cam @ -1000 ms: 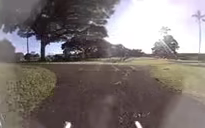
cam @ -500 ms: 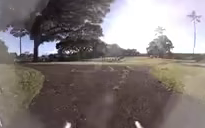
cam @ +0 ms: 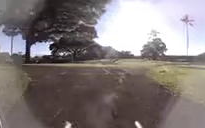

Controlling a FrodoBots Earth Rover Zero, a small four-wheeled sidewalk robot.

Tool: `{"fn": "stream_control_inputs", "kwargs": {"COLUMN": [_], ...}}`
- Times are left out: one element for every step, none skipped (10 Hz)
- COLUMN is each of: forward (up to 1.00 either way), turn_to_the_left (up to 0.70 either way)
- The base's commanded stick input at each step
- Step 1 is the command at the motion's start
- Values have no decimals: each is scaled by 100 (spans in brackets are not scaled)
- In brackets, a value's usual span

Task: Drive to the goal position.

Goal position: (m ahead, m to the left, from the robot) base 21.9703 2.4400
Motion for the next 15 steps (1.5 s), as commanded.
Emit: {"fn": "stream_control_inputs", "kwargs": {"forward": [70, 70, 70, 70, 70, 70, 70, 70, 70, 70, 70, 70, 70, 70, 70], "turn_to_the_left": [-14, -14, -9, -3, 0, 0, 0, 0, 0, 0, 0, 0, 0, 0, 0]}}
